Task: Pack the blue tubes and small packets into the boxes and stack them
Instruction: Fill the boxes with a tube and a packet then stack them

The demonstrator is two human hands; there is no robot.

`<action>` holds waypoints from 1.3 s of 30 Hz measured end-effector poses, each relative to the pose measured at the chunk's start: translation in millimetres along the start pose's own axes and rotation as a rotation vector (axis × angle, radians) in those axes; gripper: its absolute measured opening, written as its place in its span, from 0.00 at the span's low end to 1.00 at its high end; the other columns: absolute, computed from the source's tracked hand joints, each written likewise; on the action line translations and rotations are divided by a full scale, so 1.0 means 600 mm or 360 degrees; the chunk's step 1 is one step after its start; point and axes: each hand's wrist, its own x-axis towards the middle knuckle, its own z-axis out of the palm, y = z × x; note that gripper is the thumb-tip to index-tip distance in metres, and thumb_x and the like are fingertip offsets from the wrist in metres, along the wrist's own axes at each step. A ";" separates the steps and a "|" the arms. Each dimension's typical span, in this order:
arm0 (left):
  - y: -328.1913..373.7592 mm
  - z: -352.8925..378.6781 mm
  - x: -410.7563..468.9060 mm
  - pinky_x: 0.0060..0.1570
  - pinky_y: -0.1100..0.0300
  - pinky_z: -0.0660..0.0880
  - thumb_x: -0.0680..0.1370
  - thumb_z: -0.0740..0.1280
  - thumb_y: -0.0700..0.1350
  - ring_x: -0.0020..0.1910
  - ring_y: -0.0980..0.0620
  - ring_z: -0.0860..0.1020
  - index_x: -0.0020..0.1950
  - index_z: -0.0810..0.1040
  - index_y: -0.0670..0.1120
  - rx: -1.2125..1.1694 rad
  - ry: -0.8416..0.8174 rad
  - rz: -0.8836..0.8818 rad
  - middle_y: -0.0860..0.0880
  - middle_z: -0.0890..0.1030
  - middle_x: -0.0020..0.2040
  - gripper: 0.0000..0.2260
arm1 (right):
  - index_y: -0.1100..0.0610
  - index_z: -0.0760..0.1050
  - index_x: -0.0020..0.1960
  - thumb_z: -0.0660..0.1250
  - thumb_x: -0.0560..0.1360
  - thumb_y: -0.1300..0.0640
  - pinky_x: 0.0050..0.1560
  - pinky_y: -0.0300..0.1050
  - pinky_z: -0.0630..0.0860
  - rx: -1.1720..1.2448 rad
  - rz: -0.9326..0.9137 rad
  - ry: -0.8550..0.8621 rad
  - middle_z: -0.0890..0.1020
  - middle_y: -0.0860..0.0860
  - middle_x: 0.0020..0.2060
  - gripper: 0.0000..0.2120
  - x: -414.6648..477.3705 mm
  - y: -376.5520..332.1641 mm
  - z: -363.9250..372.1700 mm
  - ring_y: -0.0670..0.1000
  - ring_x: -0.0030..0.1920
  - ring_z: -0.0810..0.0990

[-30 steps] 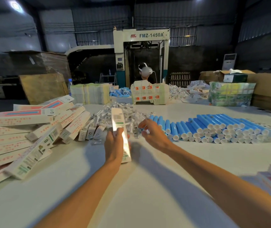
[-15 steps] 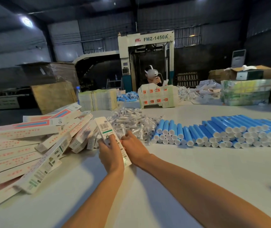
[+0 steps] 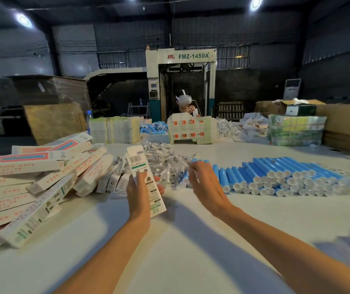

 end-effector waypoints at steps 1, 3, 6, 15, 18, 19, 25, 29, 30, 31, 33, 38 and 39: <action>0.002 0.006 -0.008 0.34 0.54 0.83 0.86 0.63 0.48 0.33 0.45 0.83 0.66 0.78 0.45 -0.0022 -0.0060 -0.0040 0.40 0.88 0.48 0.12 | 0.57 0.72 0.55 0.61 0.85 0.59 0.42 0.40 0.70 0.0148 0.0136 0.0027 0.78 0.52 0.47 0.02 -0.010 0.008 -0.028 0.49 0.45 0.71; 0.005 0.022 -0.032 0.34 0.55 0.84 0.86 0.64 0.47 0.33 0.46 0.84 0.67 0.78 0.45 -0.0018 -0.0195 -0.0108 0.41 0.88 0.49 0.12 | 0.54 0.72 0.58 0.66 0.83 0.60 0.38 0.43 0.74 0.0391 0.0332 0.0140 0.83 0.53 0.46 0.05 -0.029 0.022 -0.080 0.50 0.44 0.78; 0.003 0.051 -0.079 0.43 0.50 0.87 0.86 0.65 0.47 0.39 0.45 0.87 0.69 0.78 0.43 -0.0058 -0.0461 -0.0253 0.40 0.88 0.53 0.13 | 0.49 0.71 0.61 0.68 0.81 0.58 0.39 0.34 0.75 0.0674 0.0449 0.0278 0.86 0.48 0.44 0.11 -0.052 0.038 -0.136 0.46 0.43 0.82; 0.004 0.132 -0.150 0.56 0.40 0.84 0.83 0.71 0.43 0.55 0.34 0.86 0.70 0.77 0.44 0.0036 -0.1113 -0.0503 0.39 0.86 0.61 0.16 | 0.48 0.65 0.68 0.69 0.78 0.65 0.44 0.37 0.81 0.1214 0.0591 0.0598 0.82 0.53 0.52 0.24 -0.048 0.052 -0.176 0.53 0.48 0.88; -0.008 0.156 -0.165 0.56 0.38 0.83 0.79 0.74 0.45 0.52 0.34 0.86 0.69 0.78 0.43 0.0044 -0.1139 -0.0541 0.37 0.86 0.59 0.19 | 0.39 0.58 0.75 0.70 0.78 0.66 0.48 0.39 0.83 0.1252 0.0401 0.0628 0.81 0.57 0.53 0.37 -0.036 0.041 -0.208 0.56 0.49 0.88; -0.015 0.160 -0.170 0.56 0.38 0.84 0.78 0.75 0.46 0.51 0.35 0.86 0.69 0.78 0.43 0.0047 -0.1127 -0.0550 0.36 0.86 0.59 0.20 | 0.40 0.58 0.76 0.69 0.79 0.67 0.51 0.41 0.84 0.1206 0.0350 0.0634 0.80 0.58 0.52 0.36 -0.033 0.036 -0.216 0.56 0.49 0.88; -0.046 0.157 -0.184 0.54 0.40 0.85 0.81 0.74 0.45 0.48 0.37 0.86 0.68 0.76 0.43 0.0161 -0.1312 -0.0474 0.40 0.87 0.59 0.18 | 0.46 0.70 0.71 0.69 0.81 0.62 0.55 0.49 0.83 0.1041 0.0265 0.0553 0.84 0.56 0.48 0.23 -0.020 0.036 -0.243 0.53 0.52 0.87; -0.046 0.156 -0.194 0.53 0.42 0.85 0.82 0.74 0.46 0.49 0.37 0.87 0.69 0.76 0.44 0.0197 -0.1355 -0.0406 0.41 0.87 0.59 0.17 | 0.41 0.69 0.72 0.70 0.80 0.59 0.45 0.34 0.82 0.0908 0.0267 0.0340 0.85 0.50 0.48 0.25 -0.022 0.040 -0.242 0.49 0.51 0.85; -0.046 0.155 -0.194 0.52 0.42 0.85 0.82 0.74 0.47 0.49 0.37 0.87 0.68 0.76 0.45 0.0201 -0.1345 -0.0393 0.41 0.87 0.59 0.17 | 0.40 0.68 0.72 0.70 0.80 0.59 0.44 0.30 0.80 0.0817 0.0250 0.0324 0.85 0.48 0.47 0.26 -0.023 0.040 -0.241 0.47 0.51 0.85; -0.045 0.154 -0.194 0.52 0.44 0.85 0.82 0.74 0.47 0.50 0.37 0.87 0.68 0.76 0.46 0.0203 -0.1330 -0.0381 0.42 0.87 0.59 0.17 | 0.40 0.68 0.71 0.71 0.79 0.59 0.42 0.28 0.78 0.0705 0.0225 0.0315 0.85 0.46 0.47 0.25 -0.025 0.041 -0.239 0.45 0.51 0.84; -0.042 0.151 -0.190 0.51 0.45 0.85 0.82 0.73 0.46 0.51 0.36 0.87 0.68 0.77 0.46 0.0187 -0.1279 -0.0372 0.42 0.87 0.59 0.16 | 0.42 0.71 0.67 0.72 0.79 0.58 0.41 0.25 0.76 0.0574 0.0199 0.0254 0.85 0.43 0.46 0.22 -0.025 0.040 -0.237 0.40 0.51 0.82; -0.036 0.143 -0.182 0.51 0.45 0.85 0.82 0.73 0.46 0.52 0.36 0.87 0.67 0.76 0.46 0.0185 -0.1202 -0.0347 0.41 0.87 0.58 0.16 | 0.50 0.79 0.62 0.71 0.80 0.56 0.51 0.35 0.75 0.0477 0.0196 0.0096 0.85 0.45 0.50 0.11 -0.026 0.036 -0.230 0.41 0.53 0.80; -0.036 0.143 -0.182 0.52 0.44 0.85 0.82 0.73 0.46 0.52 0.36 0.87 0.67 0.76 0.46 0.0191 -0.1198 -0.0344 0.42 0.87 0.58 0.15 | 0.50 0.80 0.62 0.69 0.81 0.54 0.55 0.41 0.74 0.0384 0.0186 0.0054 0.83 0.45 0.54 0.10 -0.027 0.037 -0.227 0.43 0.57 0.78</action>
